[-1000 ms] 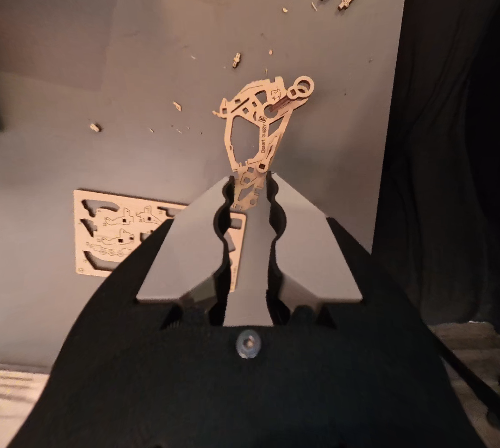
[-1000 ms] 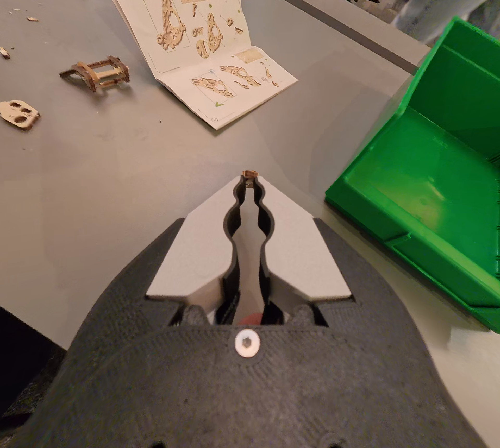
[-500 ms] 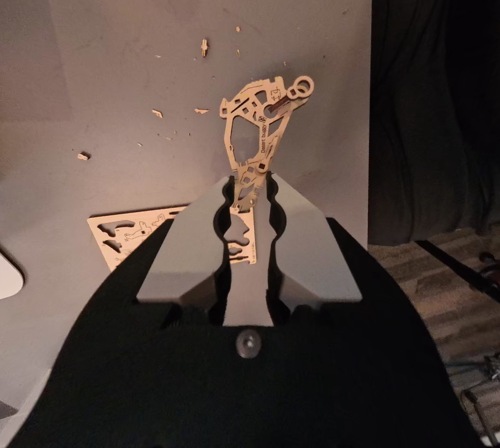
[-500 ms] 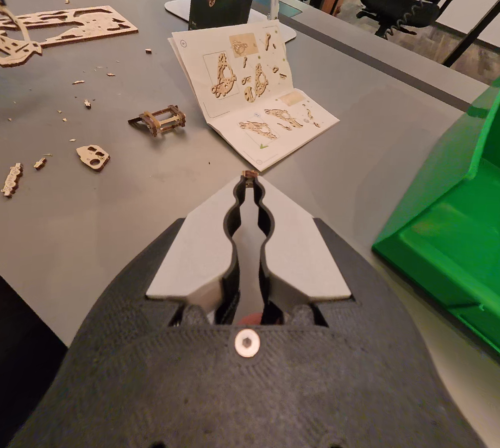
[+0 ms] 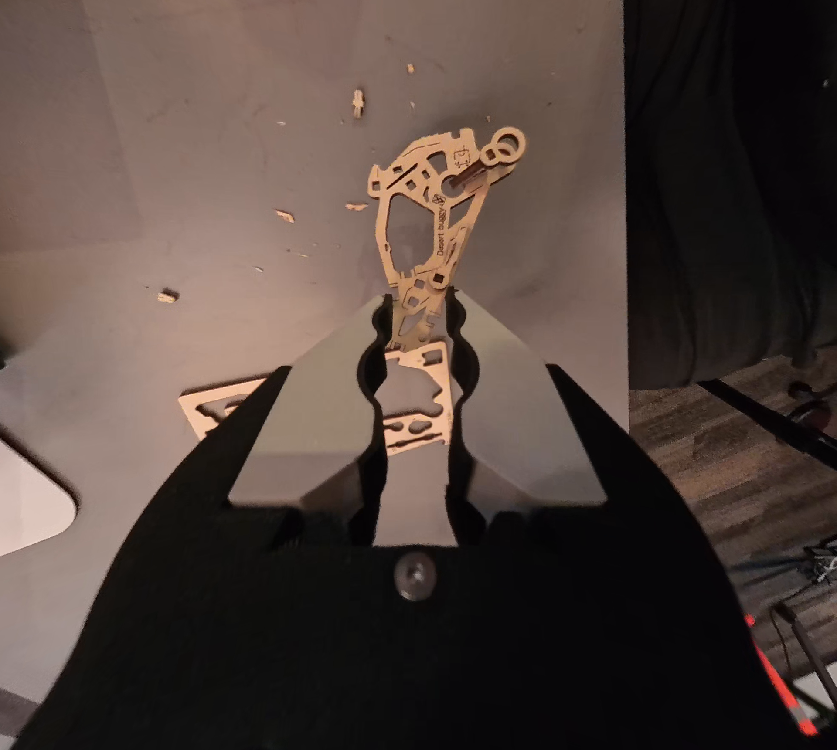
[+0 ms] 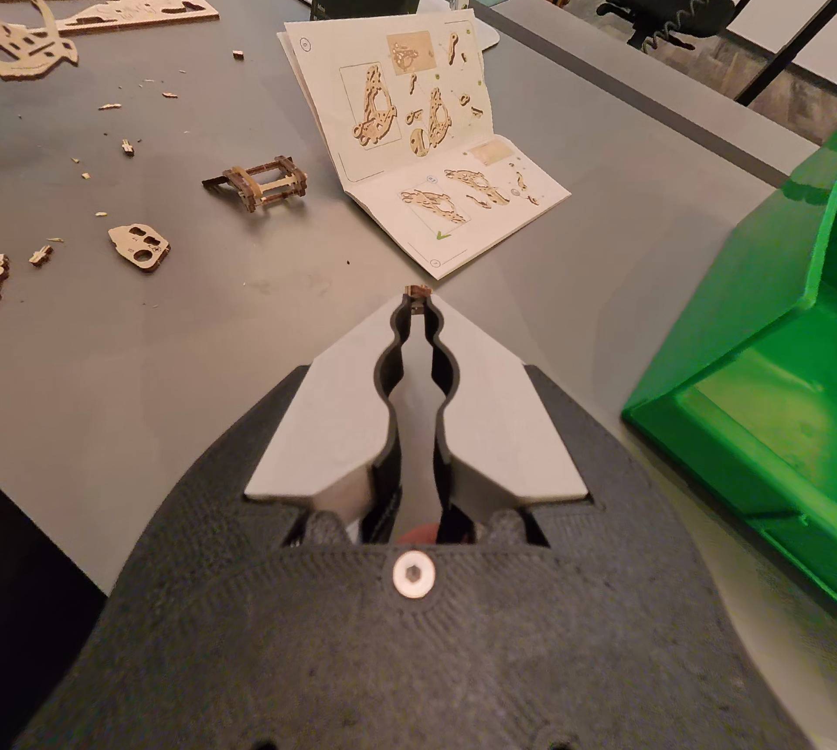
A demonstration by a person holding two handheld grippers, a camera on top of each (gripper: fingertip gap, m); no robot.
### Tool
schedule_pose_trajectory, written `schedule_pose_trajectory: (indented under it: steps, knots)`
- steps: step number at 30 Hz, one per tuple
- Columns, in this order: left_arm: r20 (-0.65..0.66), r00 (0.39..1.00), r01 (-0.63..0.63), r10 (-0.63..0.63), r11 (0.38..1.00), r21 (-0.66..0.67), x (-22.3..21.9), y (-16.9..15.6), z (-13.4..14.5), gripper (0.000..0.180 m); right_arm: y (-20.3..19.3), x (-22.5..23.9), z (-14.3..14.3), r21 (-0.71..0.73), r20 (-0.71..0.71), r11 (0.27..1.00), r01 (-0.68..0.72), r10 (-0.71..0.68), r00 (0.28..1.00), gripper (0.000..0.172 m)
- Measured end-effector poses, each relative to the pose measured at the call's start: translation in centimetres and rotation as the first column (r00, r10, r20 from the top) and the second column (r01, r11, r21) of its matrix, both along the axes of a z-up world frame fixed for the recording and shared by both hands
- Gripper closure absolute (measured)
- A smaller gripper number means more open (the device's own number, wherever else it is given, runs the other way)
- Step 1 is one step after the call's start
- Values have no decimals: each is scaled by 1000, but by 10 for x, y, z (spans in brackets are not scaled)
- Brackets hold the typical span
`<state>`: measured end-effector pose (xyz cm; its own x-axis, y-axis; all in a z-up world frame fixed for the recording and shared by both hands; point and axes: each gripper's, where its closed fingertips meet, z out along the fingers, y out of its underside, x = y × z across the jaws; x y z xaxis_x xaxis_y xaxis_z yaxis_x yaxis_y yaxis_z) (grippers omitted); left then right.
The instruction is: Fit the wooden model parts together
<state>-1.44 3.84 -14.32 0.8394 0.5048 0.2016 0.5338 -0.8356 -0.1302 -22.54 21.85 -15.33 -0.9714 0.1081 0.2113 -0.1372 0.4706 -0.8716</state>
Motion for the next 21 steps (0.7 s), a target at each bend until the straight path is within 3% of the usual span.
schedule_pose_trajectory:
  steps: [1,4,7,10,18,21]
  knots:
    - [-15,1000,-20,21,1000,14,-3,0,1,159,0,0,0,-2,0,1000,0,0,1000,168]
    - [-59,989,-133,139,986,104,-12,4,3,159,0,0,1,-5,0,1000,2,-2,1000,169]
    - [-42,940,-317,339,910,266,-17,9,4,159,0,0,1,-6,-1,1000,2,-2,1000,168]
    - [-3,895,-418,446,841,344,-13,8,3,159,0,0,1,-4,1,1000,0,0,1000,168]
    - [168,844,-524,510,714,463,-1,16,13,159,0,-1,1,-7,-1,1000,6,-6,1000,169]
    - [128,853,-510,506,757,409,1,11,9,159,0,-1,2,-8,-2,1000,7,-7,1000,169]
